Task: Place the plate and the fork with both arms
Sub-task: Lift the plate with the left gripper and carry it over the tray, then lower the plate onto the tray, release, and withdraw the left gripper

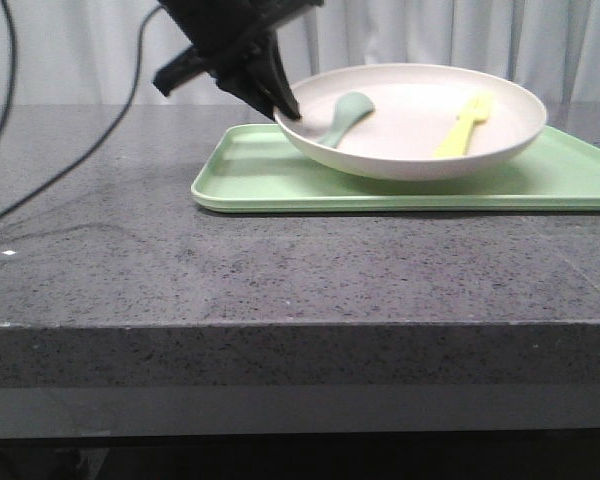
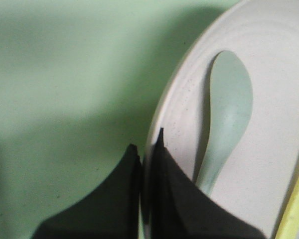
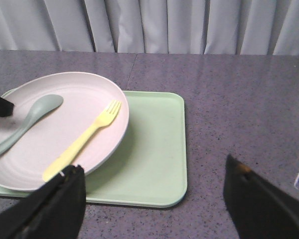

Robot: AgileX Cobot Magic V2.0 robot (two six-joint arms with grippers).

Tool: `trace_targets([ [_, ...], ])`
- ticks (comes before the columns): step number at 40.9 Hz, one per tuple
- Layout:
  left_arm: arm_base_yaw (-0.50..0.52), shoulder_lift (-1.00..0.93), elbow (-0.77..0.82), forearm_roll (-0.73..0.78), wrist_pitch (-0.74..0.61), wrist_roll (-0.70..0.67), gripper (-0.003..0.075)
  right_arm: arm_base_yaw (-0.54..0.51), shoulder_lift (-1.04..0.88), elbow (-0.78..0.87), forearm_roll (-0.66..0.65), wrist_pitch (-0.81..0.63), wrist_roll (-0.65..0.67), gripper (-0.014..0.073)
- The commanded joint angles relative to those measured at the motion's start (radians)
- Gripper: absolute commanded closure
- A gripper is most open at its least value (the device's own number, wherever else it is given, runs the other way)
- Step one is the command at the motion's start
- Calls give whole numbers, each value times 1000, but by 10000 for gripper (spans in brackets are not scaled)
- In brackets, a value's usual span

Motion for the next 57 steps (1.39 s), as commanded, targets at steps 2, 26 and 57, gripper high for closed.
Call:
trace_targets([
  [2,-7,-27,-73,-46,-39,-43,738,-1,9,-35,-10,-74,-7,1],
  [26,-7,-2,-113,-47,-63,-47,414,-1,9,-35,-10,-67,-7,1],
  [57,25,-44,-504,39,338,71,738,-1,9,-35,-10,-65,-7,1],
])
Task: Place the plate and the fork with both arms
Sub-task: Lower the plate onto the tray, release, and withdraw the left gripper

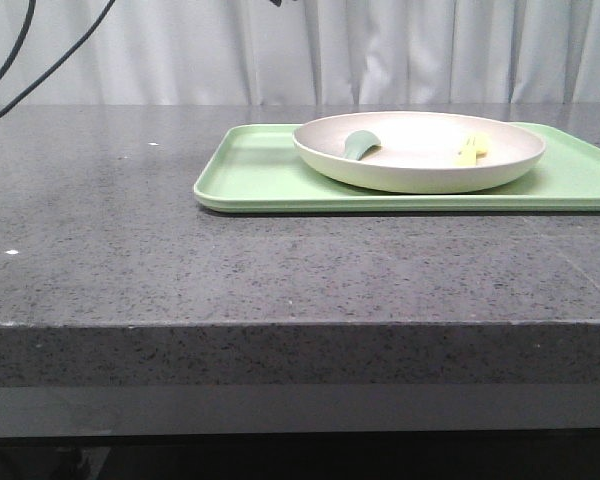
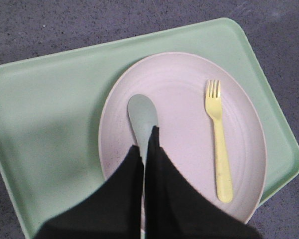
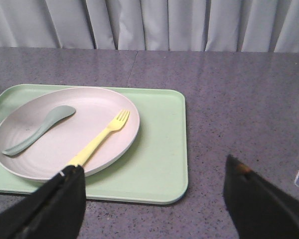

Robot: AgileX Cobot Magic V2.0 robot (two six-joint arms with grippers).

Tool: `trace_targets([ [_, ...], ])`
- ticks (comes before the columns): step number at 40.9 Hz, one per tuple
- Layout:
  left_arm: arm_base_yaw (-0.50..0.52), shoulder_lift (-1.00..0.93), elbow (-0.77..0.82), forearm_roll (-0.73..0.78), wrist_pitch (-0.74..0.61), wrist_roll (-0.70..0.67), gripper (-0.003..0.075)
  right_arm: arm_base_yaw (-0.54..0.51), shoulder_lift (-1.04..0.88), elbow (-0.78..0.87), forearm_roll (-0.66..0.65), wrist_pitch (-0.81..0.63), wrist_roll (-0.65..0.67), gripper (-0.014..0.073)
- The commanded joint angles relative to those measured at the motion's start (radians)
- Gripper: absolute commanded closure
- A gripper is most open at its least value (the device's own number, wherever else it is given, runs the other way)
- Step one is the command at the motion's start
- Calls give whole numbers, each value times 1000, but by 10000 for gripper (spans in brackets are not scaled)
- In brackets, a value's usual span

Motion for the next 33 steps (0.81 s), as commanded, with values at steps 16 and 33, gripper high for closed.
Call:
trace_targets([
  [16,-20,-310,373,204,-49,18,738,-1,9,-35,-10,-73,-7,1],
  [33,99,-806,1108,258,-573,21,738,-1,9,-35,-10,-73,-7,1],
])
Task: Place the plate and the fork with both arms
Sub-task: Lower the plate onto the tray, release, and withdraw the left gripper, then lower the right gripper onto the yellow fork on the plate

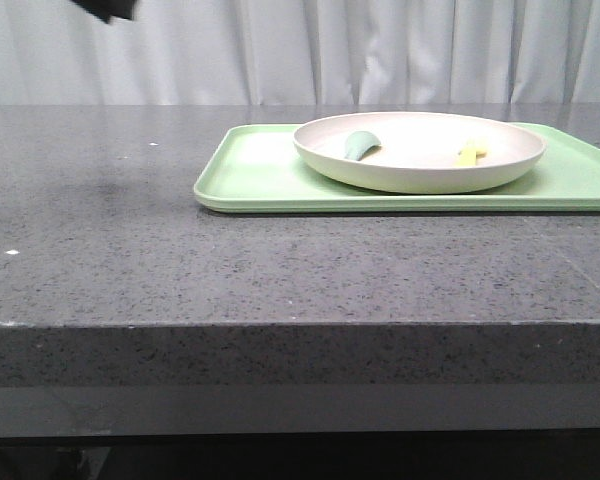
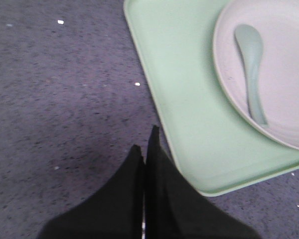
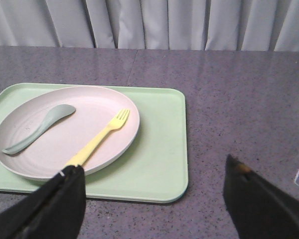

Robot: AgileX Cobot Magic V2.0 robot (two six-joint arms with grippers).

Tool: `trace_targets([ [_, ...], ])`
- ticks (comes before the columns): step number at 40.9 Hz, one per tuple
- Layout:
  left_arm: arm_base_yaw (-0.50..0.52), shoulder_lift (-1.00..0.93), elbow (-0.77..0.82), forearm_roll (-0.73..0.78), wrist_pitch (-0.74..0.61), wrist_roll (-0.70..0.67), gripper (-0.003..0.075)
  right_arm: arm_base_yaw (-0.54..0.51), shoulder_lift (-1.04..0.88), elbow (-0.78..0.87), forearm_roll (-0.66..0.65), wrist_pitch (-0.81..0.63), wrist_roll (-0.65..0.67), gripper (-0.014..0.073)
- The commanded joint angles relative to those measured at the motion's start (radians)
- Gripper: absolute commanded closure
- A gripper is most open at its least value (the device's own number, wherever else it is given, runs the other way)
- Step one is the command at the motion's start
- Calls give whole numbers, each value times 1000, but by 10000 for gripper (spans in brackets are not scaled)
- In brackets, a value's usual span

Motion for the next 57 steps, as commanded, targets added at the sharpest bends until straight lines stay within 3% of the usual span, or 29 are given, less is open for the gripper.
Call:
trace_targets([
  [1,46,-158,117,1,-177,6,738,-1,7,-35,-10,-77,-7,1],
  [12,102,-543,565,59,-537,10,738,-1,8,-35,-10,-77,-7,1],
  [26,102,-1024,919,84,-591,11,738,3,125,-45,23,-76,-7,1],
  [36,102,-1261,1007,84,-591,11,738,63,376,-242,160,53,-7,3],
  [43,102,-1277,1011,84,-594,11,738,162,625,-479,232,217,5,20],
  [50,102,-1277,1011,84,-594,11,738,165,873,-711,237,405,38,123],
  [57,102,-1277,1011,84,-594,11,738,164,1043,-858,230,491,61,129],
])
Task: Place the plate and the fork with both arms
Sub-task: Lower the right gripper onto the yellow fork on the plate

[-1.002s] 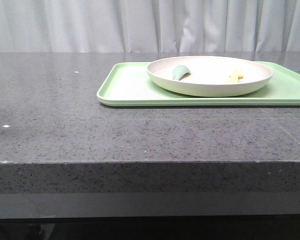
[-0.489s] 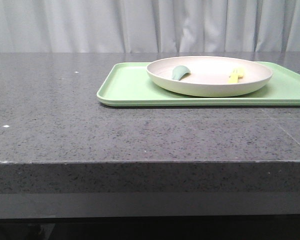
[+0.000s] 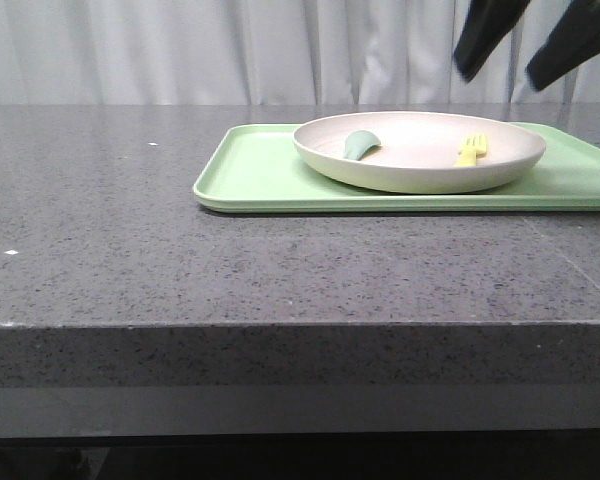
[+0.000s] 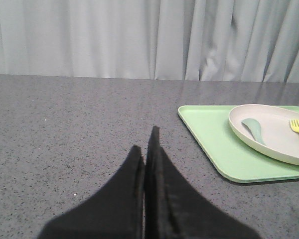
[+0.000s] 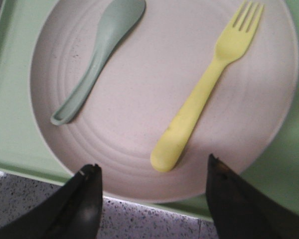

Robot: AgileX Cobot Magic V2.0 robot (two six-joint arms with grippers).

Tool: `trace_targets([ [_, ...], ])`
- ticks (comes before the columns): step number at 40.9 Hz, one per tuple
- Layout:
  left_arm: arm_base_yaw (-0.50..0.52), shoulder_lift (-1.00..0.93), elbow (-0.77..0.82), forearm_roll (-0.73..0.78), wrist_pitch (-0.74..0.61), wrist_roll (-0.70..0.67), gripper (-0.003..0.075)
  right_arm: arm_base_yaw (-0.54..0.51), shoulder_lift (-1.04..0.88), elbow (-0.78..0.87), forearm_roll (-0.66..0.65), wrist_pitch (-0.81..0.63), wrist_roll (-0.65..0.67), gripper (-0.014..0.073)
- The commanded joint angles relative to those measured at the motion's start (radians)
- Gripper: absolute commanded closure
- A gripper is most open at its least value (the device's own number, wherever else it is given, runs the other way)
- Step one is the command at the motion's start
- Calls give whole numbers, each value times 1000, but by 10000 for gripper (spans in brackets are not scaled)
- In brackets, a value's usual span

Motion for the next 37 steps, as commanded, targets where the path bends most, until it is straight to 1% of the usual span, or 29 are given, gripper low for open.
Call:
trace_targets([
  [1,2,7,-27,-1,-82,2,738,-3,42,-98,-4,-3,34,129],
  [6,2,7,-27,-1,-82,2,738,-5,116,-147,-35,-12,89,129],
  [16,2,7,-27,-1,-82,2,738,-7,212,-207,-36,-11,111,129],
  [24,2,7,-27,-1,-82,2,738,-8,228,-208,-59,-12,125,129],
  [37,2,7,-27,-1,-79,2,738,-8,255,-208,-59,-9,125,130],
])
